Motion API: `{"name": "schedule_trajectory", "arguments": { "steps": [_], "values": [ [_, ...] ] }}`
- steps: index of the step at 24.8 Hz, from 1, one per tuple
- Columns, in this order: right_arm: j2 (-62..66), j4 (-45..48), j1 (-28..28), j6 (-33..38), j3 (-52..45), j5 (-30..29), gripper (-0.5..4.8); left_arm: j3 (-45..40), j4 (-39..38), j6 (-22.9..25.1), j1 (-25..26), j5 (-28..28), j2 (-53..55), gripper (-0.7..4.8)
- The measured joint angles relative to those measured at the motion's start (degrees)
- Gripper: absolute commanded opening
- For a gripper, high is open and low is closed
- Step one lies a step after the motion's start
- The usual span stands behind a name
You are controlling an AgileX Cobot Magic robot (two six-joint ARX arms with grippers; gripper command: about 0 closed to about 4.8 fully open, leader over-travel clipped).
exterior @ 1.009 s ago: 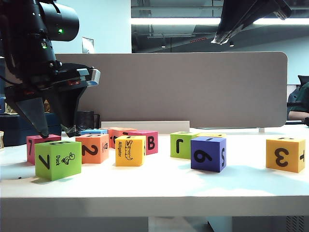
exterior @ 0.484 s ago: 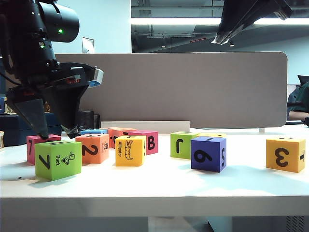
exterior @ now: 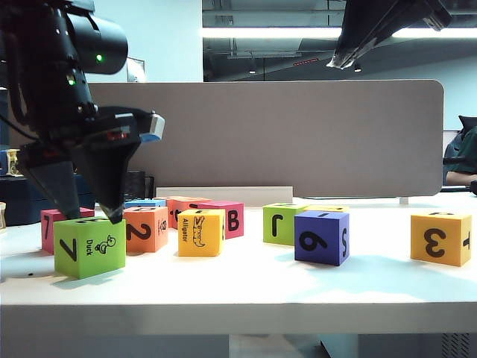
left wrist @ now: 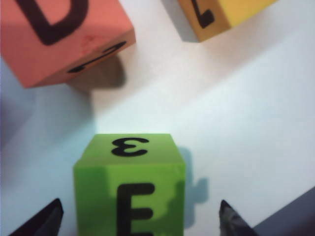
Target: Select the appropriate blocks from the scattered letter blocks on the table and arrange them in a row to spell out "DEEP".
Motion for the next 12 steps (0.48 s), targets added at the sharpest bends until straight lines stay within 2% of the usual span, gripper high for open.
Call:
{"name": "schedule_trajectory", "arguments": {
  "steps": [6,9,10,12],
  "values": [
    [0.0,0.0,0.0,0.0,0.0,0.0,-0.01,0.02,0.42,0.02,0.0,-0.44,3.87,3.86],
    [0.0,0.0,0.0,0.0,0.0,0.02,-0.01,0.0,0.39,-0.04,0.0,-0.46,4.79,2.65],
    [0.0,0.0,0.0,0.0,0.0,0.04,-0.01,0.02,0.39,-0.26,0.0,-0.44,4.79,2.46],
    [0.0,0.0,0.0,0.0,0.0,0.09,-0.01,0.02,0.44,-1.18,0.0,-0.44,4.7,2.46]
  ]
}}
